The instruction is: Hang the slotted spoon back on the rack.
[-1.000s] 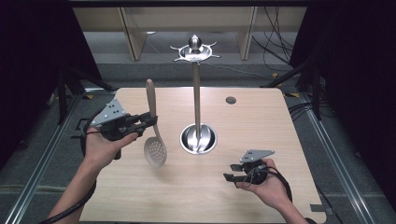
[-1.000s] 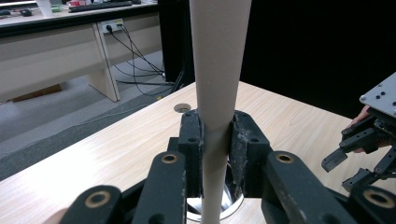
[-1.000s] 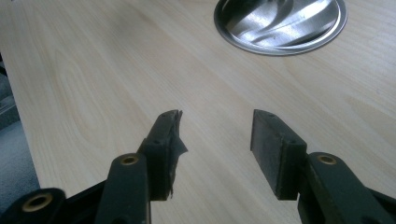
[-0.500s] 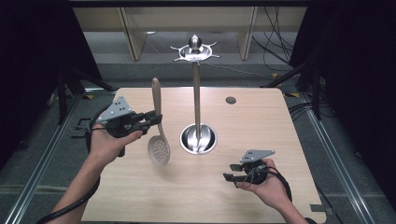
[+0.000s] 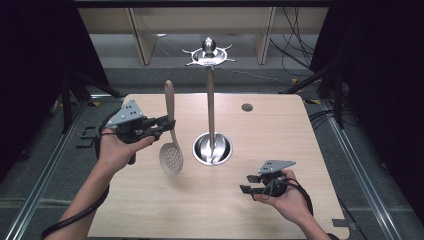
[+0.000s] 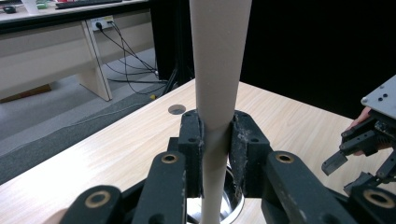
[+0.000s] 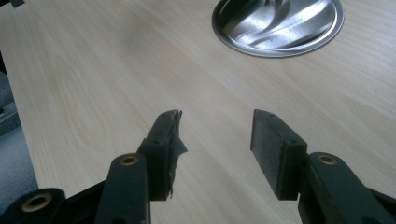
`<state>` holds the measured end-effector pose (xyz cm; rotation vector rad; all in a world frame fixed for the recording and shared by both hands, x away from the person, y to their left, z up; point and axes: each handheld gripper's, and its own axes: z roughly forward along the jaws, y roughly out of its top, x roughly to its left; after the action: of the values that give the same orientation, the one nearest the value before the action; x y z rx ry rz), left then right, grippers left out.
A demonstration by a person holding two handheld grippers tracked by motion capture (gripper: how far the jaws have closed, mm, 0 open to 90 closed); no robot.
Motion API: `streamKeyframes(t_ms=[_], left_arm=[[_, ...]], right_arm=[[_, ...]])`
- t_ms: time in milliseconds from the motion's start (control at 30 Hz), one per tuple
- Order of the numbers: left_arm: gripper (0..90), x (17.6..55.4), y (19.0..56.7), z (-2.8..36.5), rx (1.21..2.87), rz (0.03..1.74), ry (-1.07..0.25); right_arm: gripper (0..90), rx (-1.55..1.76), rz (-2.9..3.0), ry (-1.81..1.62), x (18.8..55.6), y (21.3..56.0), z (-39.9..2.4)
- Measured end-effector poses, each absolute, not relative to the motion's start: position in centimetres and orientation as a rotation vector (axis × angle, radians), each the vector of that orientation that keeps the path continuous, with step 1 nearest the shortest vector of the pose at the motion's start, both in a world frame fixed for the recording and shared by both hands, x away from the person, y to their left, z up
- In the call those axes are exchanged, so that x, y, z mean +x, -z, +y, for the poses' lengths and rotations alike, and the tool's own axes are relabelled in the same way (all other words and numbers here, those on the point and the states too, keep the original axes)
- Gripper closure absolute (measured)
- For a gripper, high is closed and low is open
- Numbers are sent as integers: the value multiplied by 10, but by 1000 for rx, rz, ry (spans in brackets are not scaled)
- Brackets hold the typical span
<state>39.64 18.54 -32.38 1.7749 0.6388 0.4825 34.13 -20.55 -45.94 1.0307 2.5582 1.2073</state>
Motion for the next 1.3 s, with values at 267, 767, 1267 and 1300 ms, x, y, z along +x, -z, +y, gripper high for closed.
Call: streamKeyframes(t_ms=[267,767,1267,1300], left_arm=[[749,401,320,182,1771,629,-476],[748,415,305,181,1792,621,-486],[748,422,296,173,1801,597,-439],[748,422,296,172,1800,597,-438]], right_arm=[[524,1032,2553,-1205,342,460,-206],[522,1029,2555,-1197,341,460,-206],[521,1009,2559,-1187,341,458,-206],[521,1008,2558,-1187,341,458,-206]])
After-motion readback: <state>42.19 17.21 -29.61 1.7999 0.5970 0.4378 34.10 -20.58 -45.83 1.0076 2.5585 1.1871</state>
